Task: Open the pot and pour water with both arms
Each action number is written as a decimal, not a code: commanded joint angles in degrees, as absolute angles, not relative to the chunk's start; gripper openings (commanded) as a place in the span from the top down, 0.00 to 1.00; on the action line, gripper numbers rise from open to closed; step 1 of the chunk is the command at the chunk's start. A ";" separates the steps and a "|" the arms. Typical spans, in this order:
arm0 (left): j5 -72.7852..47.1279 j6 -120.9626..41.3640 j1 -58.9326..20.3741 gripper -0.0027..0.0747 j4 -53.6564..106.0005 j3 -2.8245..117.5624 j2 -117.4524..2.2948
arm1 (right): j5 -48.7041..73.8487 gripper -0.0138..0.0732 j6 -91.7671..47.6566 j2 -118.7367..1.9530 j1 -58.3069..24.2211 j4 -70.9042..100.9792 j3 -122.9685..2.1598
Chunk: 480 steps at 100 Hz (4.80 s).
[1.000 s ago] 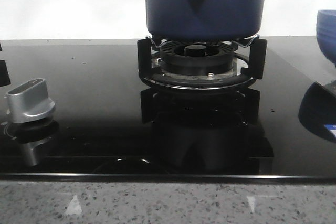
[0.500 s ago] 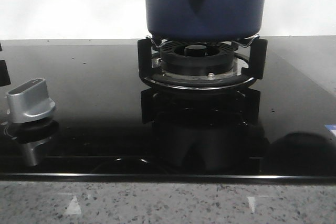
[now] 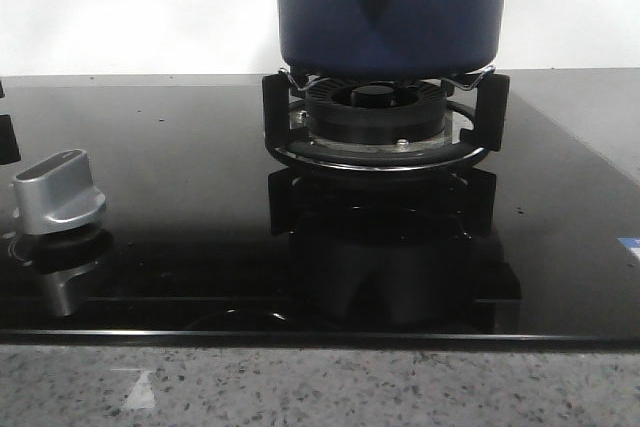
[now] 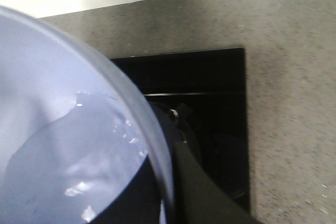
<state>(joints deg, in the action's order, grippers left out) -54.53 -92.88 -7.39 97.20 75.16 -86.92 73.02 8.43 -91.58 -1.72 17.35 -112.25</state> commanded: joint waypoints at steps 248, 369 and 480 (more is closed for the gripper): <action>-59.08 -92.88 -2.25 0.48 101.61 77.11 -82.15 | 68.54 0.91 20.42 -98.22 -36.84 -73.02 -115.02; -59.13 -92.88 -2.25 0.48 100.94 77.11 -82.15 | 68.25 0.92 20.42 -96.88 -43.98 -94.40 -115.13; -60.77 -92.88 -2.36 0.48 100.94 77.11 -82.15 | 74.95 0.92 21.14 -94.49 -30.36 -46.82 -115.13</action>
